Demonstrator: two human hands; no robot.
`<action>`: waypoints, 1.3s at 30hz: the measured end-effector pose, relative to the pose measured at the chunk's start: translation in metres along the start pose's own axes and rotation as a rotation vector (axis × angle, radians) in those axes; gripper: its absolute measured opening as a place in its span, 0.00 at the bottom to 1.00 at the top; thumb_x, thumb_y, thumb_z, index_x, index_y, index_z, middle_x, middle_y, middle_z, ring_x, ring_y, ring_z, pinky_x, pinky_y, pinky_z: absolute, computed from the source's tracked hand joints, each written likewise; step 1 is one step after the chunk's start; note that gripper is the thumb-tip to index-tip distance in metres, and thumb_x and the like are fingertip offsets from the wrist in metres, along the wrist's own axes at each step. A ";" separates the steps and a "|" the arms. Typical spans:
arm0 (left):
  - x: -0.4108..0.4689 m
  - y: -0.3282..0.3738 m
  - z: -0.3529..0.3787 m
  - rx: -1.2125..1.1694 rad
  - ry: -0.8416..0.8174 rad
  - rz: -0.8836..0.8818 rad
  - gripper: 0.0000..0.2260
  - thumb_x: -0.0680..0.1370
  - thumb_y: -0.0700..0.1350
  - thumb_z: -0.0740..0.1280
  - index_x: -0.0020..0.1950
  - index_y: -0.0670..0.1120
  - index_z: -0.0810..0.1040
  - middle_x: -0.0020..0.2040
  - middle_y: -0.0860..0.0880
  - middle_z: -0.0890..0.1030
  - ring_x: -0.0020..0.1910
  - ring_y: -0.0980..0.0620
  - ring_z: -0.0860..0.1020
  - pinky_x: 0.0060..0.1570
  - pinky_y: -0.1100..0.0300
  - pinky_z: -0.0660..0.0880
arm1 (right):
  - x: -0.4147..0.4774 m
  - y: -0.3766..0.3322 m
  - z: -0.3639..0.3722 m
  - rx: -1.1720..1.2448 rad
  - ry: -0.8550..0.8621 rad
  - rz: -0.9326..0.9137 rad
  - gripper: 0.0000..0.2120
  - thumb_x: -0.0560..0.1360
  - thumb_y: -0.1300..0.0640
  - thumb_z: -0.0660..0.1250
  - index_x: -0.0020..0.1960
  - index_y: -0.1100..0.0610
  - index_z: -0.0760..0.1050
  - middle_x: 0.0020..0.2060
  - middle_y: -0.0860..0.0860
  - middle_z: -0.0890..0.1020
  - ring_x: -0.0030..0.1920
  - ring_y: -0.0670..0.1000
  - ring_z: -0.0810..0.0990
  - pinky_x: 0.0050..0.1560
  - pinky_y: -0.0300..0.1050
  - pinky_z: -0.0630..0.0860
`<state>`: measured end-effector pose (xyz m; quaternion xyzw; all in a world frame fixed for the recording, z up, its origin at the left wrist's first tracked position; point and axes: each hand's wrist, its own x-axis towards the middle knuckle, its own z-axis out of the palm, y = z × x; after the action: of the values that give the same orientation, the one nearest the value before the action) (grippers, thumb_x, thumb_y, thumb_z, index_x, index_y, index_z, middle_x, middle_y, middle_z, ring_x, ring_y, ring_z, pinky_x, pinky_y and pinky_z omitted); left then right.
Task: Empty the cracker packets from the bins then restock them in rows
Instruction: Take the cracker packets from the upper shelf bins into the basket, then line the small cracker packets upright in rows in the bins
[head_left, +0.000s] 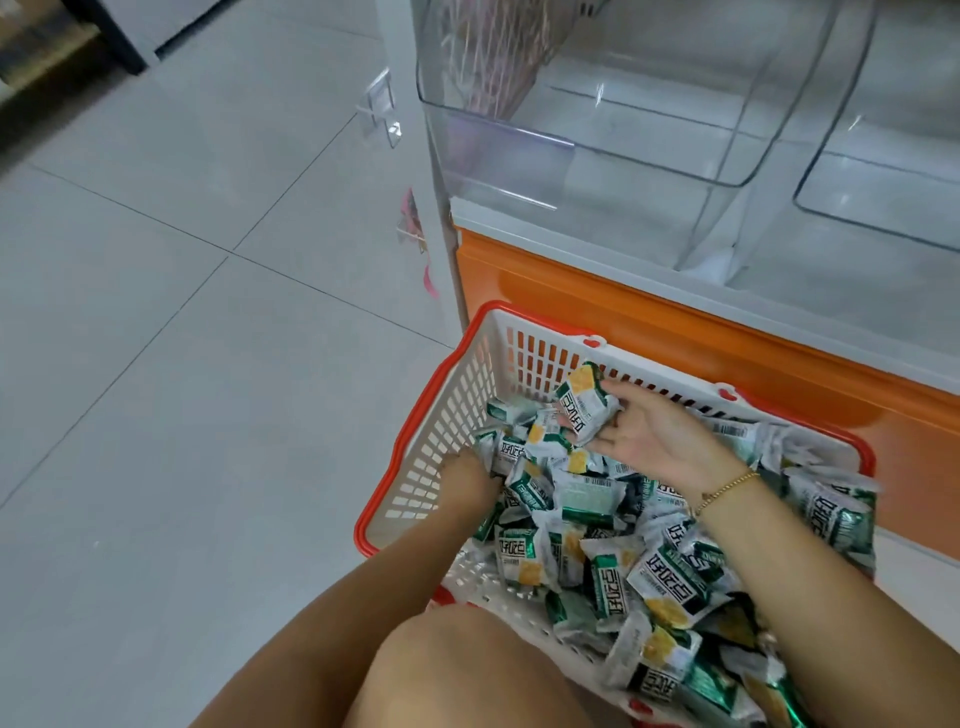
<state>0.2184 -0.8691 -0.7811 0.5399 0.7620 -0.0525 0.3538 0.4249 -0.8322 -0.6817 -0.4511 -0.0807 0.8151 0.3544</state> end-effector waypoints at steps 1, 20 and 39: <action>-0.001 0.001 0.000 -0.035 0.019 -0.012 0.21 0.78 0.46 0.66 0.66 0.37 0.66 0.60 0.38 0.74 0.56 0.43 0.76 0.51 0.55 0.74 | -0.003 0.000 -0.001 0.037 -0.023 0.013 0.24 0.74 0.59 0.65 0.69 0.58 0.67 0.63 0.65 0.76 0.60 0.62 0.78 0.55 0.57 0.79; -0.080 0.028 -0.102 -0.983 -0.265 -0.005 0.11 0.73 0.38 0.71 0.52 0.36 0.75 0.44 0.44 0.79 0.42 0.49 0.76 0.40 0.61 0.77 | -0.098 -0.027 -0.006 -0.335 0.024 -0.245 0.28 0.67 0.57 0.74 0.65 0.56 0.70 0.60 0.53 0.80 0.59 0.54 0.80 0.57 0.52 0.79; -0.199 0.113 -0.171 -0.589 -0.590 0.409 0.23 0.67 0.39 0.75 0.60 0.35 0.77 0.61 0.33 0.76 0.55 0.42 0.76 0.63 0.47 0.70 | -0.214 -0.025 0.018 -0.675 -0.106 -0.663 0.27 0.63 0.37 0.75 0.57 0.47 0.78 0.54 0.69 0.72 0.49 0.61 0.76 0.58 0.55 0.75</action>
<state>0.2664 -0.8998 -0.5011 0.5178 0.4891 0.0857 0.6966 0.4963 -0.9498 -0.5144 -0.4486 -0.4987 0.6082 0.4245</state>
